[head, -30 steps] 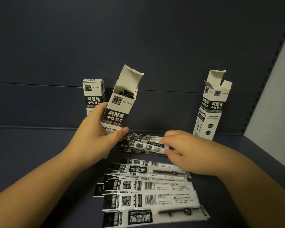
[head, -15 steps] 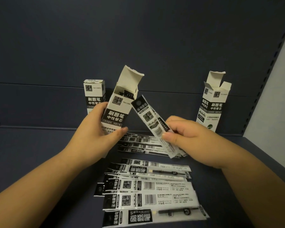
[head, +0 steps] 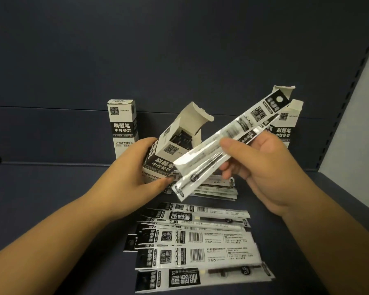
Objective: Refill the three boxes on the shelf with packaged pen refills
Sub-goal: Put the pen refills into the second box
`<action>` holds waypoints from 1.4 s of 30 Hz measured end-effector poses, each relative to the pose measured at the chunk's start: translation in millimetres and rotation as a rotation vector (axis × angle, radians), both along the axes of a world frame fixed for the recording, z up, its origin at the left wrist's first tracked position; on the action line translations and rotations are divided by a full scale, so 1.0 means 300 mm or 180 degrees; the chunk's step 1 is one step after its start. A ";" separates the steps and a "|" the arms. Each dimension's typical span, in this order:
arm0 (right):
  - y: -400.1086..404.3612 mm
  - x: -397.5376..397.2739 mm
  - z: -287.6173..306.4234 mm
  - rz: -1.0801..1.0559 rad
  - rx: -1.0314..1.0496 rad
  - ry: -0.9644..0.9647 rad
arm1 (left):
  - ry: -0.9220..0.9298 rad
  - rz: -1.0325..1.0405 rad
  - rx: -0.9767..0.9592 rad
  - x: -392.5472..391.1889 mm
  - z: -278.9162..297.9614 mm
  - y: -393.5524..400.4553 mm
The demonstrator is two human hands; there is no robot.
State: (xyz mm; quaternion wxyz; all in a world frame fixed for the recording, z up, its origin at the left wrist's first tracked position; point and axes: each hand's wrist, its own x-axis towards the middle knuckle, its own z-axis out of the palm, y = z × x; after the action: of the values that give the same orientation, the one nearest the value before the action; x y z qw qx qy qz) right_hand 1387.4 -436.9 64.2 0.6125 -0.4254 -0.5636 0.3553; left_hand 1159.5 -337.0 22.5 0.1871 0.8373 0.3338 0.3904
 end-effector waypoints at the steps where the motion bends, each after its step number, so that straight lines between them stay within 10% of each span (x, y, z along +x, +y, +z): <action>1: 0.000 -0.001 0.004 0.0006 0.0028 0.0192 | 0.0009 0.0001 0.0019 -0.001 0.000 0.001; 15: -0.012 -0.011 0.033 -0.0451 0.0629 0.1455 | 0.0075 0.0026 0.0159 0.003 -0.010 0.005; 42: -0.027 -0.035 0.008 -0.0173 -0.0725 0.0118 | 0.0753 0.0260 0.0783 0.035 -0.021 -0.030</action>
State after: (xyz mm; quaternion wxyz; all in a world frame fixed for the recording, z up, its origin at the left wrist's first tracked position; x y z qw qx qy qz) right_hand 1376.9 -445.2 66.7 0.5799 -0.5008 -0.4963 0.4082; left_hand 1170.0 -346.0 16.4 0.0267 0.8797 0.3370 0.3344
